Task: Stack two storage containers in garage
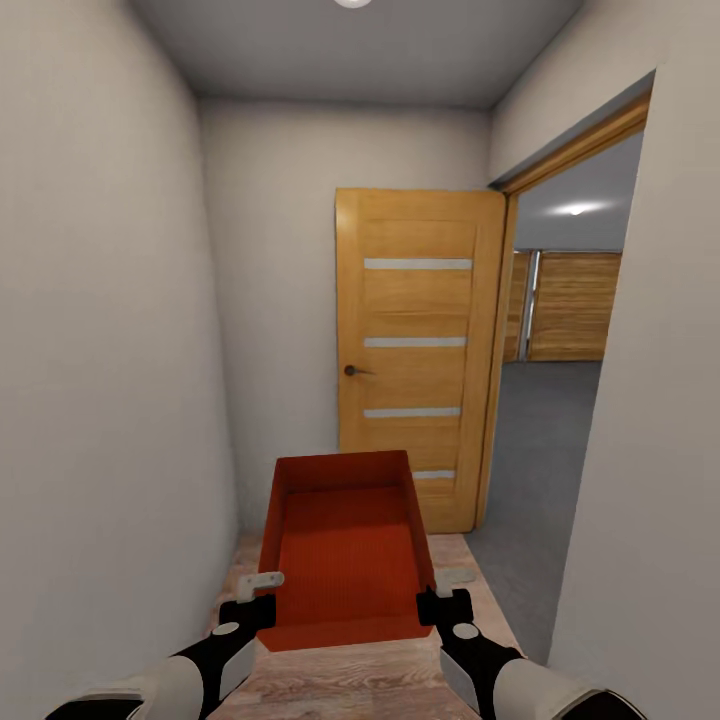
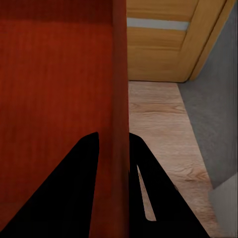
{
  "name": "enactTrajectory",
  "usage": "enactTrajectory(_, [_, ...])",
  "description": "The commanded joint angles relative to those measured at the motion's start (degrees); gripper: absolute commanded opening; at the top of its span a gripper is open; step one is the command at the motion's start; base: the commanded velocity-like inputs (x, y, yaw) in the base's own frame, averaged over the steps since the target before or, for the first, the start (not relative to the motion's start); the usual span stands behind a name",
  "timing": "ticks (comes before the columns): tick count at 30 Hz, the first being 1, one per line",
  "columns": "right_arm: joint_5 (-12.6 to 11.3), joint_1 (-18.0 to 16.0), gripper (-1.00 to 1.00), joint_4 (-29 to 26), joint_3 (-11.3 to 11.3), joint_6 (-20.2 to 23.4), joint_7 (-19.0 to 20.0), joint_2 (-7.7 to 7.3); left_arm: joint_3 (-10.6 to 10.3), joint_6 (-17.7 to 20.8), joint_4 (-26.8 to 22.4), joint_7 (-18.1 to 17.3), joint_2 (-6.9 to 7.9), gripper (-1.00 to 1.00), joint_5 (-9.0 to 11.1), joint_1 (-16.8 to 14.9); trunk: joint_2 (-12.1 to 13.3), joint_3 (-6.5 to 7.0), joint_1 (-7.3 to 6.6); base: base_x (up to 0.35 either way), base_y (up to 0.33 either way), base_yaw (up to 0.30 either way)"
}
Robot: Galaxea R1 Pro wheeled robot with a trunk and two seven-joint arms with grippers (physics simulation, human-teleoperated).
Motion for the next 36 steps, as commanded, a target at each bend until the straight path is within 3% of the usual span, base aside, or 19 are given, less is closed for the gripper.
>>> enactTrajectory(1, [0.02,-0.08,-1.00,0.01,-2.91,0.02,0.50,0.52,0.55,-0.38,-0.05,-0.11,0.01,-1.00,0.84,-0.04,-0.07,-0.09,0.01,0.004,0.000,-0.276])
enactTrajectory(19, [0.02,-0.08,-1.00,0.01,-2.87,0.02,0.50,0.52,0.64,-0.38,-0.05,-0.08,0.06,-1.00,0.85,-0.04,-0.07,-0.09,0.01,0.004,0.000,-0.271])
enactTrajectory(36, [0.02,-0.08,-1.00,0.01,-2.90,0.02,0.50,0.49,0.64,-0.20,-0.05,-0.11,0.06,-1.00,0.85,-0.04,-0.07,-0.09,0.01,0.296,0.078,-0.203])
